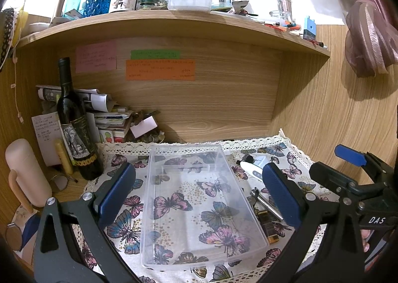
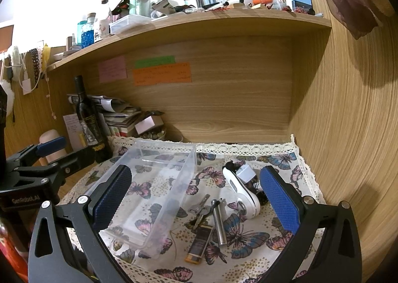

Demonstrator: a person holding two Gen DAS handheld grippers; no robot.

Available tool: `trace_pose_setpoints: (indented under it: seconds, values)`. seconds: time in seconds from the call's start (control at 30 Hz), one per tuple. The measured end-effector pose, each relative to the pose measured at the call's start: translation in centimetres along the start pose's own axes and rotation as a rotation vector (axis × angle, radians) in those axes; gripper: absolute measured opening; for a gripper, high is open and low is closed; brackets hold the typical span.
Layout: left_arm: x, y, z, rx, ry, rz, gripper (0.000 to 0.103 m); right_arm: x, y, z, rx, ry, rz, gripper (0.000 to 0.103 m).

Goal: Organize rigid objects

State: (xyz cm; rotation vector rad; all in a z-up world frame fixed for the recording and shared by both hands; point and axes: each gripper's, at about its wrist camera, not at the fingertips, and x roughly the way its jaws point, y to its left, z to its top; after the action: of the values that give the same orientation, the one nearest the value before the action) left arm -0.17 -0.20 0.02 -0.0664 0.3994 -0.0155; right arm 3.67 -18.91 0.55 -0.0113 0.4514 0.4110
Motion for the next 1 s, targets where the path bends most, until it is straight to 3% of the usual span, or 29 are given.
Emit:
trace_pose_setpoints:
  seconds: [1.0]
  values:
    - [-0.24, -0.21, -0.09, -0.003, -0.001, -0.007, 0.103, -0.06, 0.07, 0.06, -0.001, -0.006, 0.005, 0.103]
